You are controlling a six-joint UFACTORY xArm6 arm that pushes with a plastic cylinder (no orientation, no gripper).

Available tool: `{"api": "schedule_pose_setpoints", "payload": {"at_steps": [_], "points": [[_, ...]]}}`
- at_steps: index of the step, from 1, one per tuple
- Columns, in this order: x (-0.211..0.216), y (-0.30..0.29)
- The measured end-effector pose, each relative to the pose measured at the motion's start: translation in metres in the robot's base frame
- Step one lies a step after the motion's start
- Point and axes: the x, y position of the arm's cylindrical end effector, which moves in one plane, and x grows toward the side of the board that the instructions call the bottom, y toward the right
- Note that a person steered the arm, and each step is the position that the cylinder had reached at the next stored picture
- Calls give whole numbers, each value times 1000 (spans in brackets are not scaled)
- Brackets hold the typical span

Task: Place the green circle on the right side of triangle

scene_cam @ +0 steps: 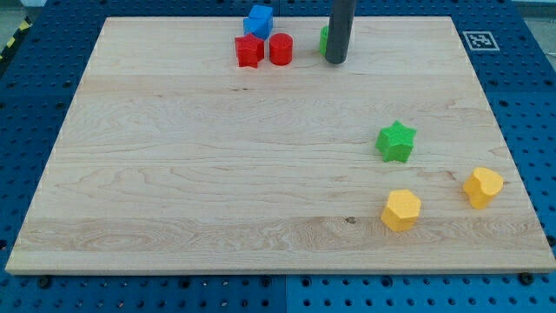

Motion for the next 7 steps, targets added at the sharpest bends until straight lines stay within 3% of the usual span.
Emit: {"api": "schedule_pose_setpoints", "payload": {"at_steps": [2,3,4,7], "points": [[30,17],[24,52],[-12,53],[-38,10]]}}
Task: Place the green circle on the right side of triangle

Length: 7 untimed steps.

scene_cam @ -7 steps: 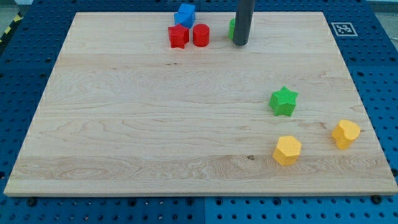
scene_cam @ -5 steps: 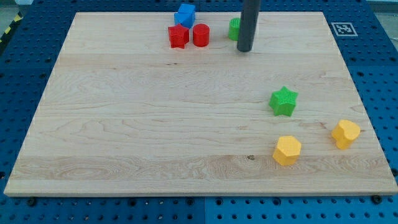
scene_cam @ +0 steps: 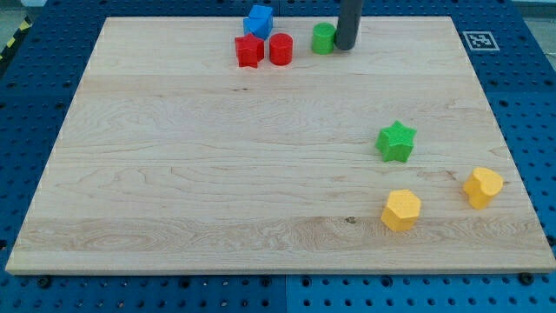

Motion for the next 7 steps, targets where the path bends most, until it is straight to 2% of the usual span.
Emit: {"api": "schedule_pose_setpoints", "payload": {"at_steps": [1,3,4,5,7], "points": [[-15,-14],[-17,-75],[-8,-53],[54,25],[211,137]]}}
